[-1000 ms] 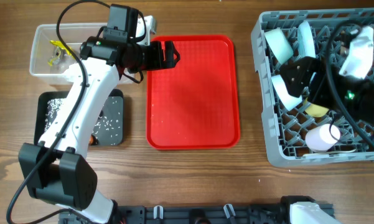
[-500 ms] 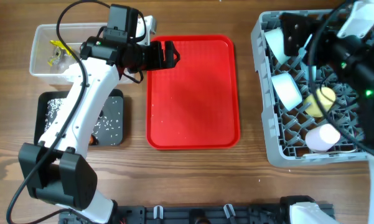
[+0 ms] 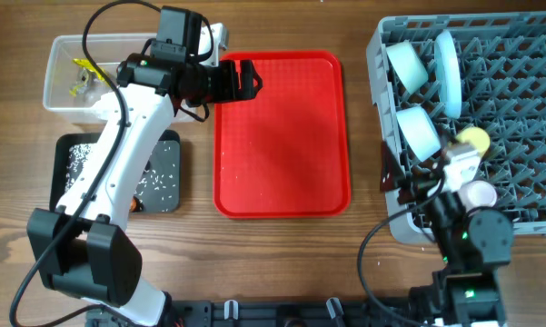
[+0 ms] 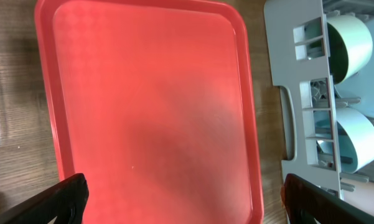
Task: Sort waste into correct bins and load items into the dishwasher rack
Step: 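Release the pink cup and withdraw right gripper from the rack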
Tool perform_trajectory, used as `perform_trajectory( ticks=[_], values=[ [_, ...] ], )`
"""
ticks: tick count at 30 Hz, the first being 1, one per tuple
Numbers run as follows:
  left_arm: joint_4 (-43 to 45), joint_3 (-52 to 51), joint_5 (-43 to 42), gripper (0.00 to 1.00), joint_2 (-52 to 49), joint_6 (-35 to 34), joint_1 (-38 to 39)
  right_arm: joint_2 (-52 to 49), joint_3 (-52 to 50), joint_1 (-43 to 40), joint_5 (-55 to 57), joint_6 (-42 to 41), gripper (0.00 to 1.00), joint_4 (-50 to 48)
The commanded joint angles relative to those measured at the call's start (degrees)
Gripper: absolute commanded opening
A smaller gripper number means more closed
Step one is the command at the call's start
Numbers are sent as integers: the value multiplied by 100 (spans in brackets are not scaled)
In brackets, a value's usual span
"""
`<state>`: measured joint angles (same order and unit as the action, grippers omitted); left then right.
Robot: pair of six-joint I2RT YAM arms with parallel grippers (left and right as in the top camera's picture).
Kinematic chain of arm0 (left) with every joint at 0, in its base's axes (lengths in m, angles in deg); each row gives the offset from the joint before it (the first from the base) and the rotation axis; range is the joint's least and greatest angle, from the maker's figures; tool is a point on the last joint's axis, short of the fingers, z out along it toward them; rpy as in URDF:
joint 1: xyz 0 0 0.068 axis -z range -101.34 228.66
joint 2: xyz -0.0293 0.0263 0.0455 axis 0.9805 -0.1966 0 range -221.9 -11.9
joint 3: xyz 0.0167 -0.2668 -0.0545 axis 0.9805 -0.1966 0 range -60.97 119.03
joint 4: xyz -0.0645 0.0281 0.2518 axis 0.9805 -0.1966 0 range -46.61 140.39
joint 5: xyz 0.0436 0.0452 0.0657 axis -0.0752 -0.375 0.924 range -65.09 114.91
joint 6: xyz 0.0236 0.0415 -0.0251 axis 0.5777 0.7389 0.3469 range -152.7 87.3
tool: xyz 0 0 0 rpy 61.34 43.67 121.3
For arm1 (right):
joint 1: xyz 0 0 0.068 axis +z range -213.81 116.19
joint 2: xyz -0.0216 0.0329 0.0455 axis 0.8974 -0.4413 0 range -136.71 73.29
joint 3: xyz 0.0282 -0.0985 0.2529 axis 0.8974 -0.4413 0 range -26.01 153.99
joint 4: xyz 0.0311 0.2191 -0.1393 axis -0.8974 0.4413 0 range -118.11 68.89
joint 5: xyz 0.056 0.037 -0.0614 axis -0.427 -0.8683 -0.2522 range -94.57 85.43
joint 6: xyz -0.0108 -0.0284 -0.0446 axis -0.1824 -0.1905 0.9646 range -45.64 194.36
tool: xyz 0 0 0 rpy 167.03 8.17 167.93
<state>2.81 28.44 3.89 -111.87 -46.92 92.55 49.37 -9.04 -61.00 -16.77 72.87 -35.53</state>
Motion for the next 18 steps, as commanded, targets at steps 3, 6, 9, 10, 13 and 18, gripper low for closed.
perform_trajectory(
  ticks=[3,6,9,10,13,18],
  values=[
    [15,-31,9,100,-35,50,15,1331,-1231,-24,953,-820,100,-240],
    [15,-31,9,100,-35,50,15,1875,-1679,-24,962,-811,100,-227],
    [15,-31,9,100,-35,50,15,2245,-1668,-17,962,-782,100,315],
    [13,-31,9,100,-35,50,15,2354,-1668,-15,962,-785,100,531],
    [13,-31,9,100,-35,50,15,2376,-1668,-13,962,-778,100,739],
    [13,-31,9,100,-35,50,15,2337,-1668,-13,962,-767,100,728]
  ],
)
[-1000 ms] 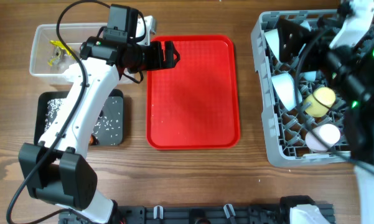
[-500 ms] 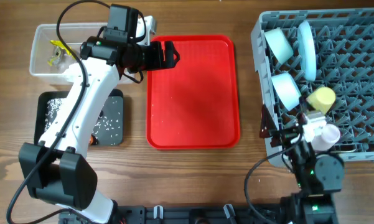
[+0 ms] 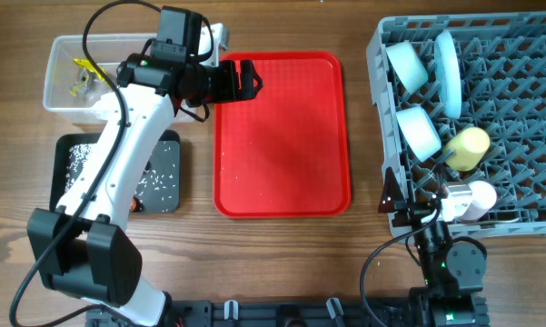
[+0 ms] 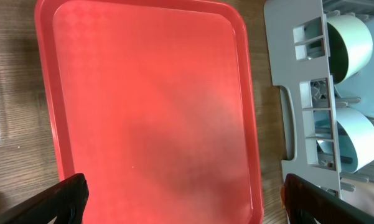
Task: Sort waste into correct bins and load items into the dishwasher rack
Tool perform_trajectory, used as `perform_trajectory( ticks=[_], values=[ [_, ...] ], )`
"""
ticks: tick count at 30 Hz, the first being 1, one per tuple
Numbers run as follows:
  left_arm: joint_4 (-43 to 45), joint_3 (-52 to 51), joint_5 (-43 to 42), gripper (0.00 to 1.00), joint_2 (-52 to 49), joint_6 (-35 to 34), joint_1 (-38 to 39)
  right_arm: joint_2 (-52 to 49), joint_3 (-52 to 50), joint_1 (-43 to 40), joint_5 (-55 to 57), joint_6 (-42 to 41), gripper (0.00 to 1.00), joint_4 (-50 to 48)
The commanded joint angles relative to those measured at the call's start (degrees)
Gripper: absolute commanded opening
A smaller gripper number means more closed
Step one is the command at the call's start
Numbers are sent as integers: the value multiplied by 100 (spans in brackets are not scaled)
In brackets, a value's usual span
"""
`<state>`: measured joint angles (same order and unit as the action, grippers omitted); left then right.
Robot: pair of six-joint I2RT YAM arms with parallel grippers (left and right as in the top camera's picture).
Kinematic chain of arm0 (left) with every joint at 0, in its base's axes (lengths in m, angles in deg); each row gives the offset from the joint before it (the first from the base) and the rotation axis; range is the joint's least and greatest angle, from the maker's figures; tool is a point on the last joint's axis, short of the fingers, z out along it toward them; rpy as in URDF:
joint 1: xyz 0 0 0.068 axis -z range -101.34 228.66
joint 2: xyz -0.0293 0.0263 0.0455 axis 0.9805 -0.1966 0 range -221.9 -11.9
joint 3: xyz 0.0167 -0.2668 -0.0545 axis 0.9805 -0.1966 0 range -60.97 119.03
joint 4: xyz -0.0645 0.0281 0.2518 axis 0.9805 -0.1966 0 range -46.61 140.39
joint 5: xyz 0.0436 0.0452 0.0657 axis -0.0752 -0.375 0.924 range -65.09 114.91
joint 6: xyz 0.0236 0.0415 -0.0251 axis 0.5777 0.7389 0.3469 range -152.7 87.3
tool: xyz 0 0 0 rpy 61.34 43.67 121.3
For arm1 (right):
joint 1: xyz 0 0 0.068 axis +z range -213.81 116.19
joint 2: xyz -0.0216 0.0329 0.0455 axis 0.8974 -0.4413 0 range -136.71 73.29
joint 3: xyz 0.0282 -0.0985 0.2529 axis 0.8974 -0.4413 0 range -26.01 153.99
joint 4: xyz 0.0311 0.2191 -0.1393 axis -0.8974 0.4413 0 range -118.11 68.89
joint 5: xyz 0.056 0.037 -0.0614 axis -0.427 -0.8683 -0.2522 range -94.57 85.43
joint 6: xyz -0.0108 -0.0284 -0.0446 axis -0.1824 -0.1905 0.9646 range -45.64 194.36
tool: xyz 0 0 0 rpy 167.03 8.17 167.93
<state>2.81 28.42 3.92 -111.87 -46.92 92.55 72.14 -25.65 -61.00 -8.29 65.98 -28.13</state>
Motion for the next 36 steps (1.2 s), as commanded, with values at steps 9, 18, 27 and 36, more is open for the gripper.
perform_trajectory(
  ticks=[9,18,27,36],
  values=[
    [15,-28,7,100,-35,52,15,17,-7,-13,114,-79,100,-11],
    [291,-76,782,100,568,63,42,17,-7,-13,114,-79,100,-11],
    [3178,-3464,807,100,3740,909,-518,17,-7,-13,114,-81,100,-11],
    [4400,-6756,496,100,7420,911,-1681,17,-7,-13,114,-79,100,-11]
  ],
)
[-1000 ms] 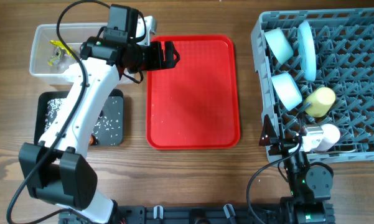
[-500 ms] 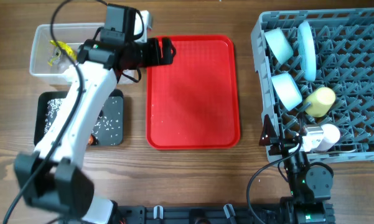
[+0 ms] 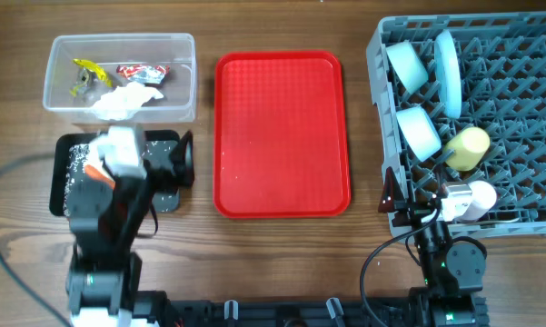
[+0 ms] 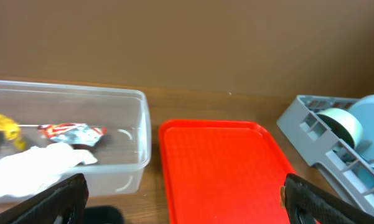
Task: Sort waste into correct bins and load items into the dishwasher rack
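Note:
The red tray (image 3: 282, 136) lies bare in the middle. A clear bin (image 3: 189, 86) at the far left holds wrappers and white tissue (image 3: 118, 100). In front of it is the black bin (image 3: 68, 173), speckled white. The grey dishwasher rack (image 3: 518, 136) carries two pale bowls (image 3: 418, 132), a plate, a yellow cup (image 3: 465, 147) and a white cup (image 3: 471, 198). My left gripper (image 3: 183, 162) hangs open and empty beside the black bin; in the left wrist view the left gripper (image 4: 187, 202) faces the tray (image 4: 224, 168) and bin (image 4: 143, 124). My right gripper (image 3: 392, 195) rests at the rack's front left corner.
Bare wooden table surrounds the tray. The rack's handle and wall (image 4: 317, 149) rise at the right of the left wrist view. A cable (image 3: 18, 173) loops out to the left of my left arm.
My left arm was stretched out with its open gripper over the tray's far left corner. Now it is drawn back to the near left, above the black bin. The right arm has not moved.
First my right arm reached over the rack's front by the yellow and white cups, while the left gripper hung open over the tray. Then the right arm was back at the table's front, both cups lying in the rack. Now the left arm is back too.

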Tool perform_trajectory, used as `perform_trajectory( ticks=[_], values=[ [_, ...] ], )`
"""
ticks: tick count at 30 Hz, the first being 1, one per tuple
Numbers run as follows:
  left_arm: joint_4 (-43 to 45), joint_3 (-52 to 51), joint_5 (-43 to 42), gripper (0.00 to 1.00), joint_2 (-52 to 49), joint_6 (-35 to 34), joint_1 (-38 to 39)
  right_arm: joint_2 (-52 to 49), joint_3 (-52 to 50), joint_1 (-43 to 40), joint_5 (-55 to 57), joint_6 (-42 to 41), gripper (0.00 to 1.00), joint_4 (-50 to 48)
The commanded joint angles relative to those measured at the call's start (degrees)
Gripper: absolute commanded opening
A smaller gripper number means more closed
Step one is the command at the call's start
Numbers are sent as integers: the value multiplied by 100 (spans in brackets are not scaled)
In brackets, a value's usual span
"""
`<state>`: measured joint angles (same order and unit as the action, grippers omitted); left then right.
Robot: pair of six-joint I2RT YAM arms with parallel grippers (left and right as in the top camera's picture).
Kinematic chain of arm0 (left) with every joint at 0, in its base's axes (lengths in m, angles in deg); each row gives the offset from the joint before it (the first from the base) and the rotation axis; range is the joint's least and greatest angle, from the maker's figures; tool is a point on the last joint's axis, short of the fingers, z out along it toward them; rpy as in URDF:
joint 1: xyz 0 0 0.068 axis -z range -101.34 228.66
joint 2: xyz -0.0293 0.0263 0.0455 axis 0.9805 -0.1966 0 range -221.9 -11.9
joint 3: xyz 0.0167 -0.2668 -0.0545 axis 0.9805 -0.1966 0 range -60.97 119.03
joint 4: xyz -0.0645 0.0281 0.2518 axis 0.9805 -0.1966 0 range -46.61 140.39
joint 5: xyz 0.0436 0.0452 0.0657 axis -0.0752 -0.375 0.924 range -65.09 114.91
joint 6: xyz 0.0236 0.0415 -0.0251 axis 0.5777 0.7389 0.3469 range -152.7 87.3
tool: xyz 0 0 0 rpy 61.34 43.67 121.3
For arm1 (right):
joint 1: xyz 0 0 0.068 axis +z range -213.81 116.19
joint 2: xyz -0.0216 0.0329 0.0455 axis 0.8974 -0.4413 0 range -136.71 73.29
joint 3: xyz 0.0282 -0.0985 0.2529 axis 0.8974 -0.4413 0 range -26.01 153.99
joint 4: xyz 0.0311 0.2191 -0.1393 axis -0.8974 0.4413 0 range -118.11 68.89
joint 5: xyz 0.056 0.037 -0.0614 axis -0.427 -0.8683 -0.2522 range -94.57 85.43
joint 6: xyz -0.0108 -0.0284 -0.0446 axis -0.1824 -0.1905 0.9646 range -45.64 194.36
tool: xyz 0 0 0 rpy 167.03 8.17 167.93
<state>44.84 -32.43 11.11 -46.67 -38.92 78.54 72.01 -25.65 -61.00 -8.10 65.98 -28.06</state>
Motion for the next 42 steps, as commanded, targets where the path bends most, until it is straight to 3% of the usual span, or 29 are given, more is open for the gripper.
perform_trajectory(
  ticks=[1,7,14,17,24,42],
  values=[
    [267,-927,-278,100,1266,114,-398,31,-7,-13,94,-81,100,-17],
    [933,-2072,-262,100,2712,306,-610,31,-7,-13,94,-81,100,-17],
    [990,-2575,358,100,3407,476,-306,31,-7,-13,94,-76,100,-17],
    [1141,-2800,448,100,3460,472,-227,31,-7,-13,94,-81,100,-17],
    [160,-2822,492,100,3460,363,-223,31,-7,-13,94,-79,100,-17],
    [195,-2822,492,100,3445,365,-223,31,-7,-13,94,-79,100,-17]
  ],
)
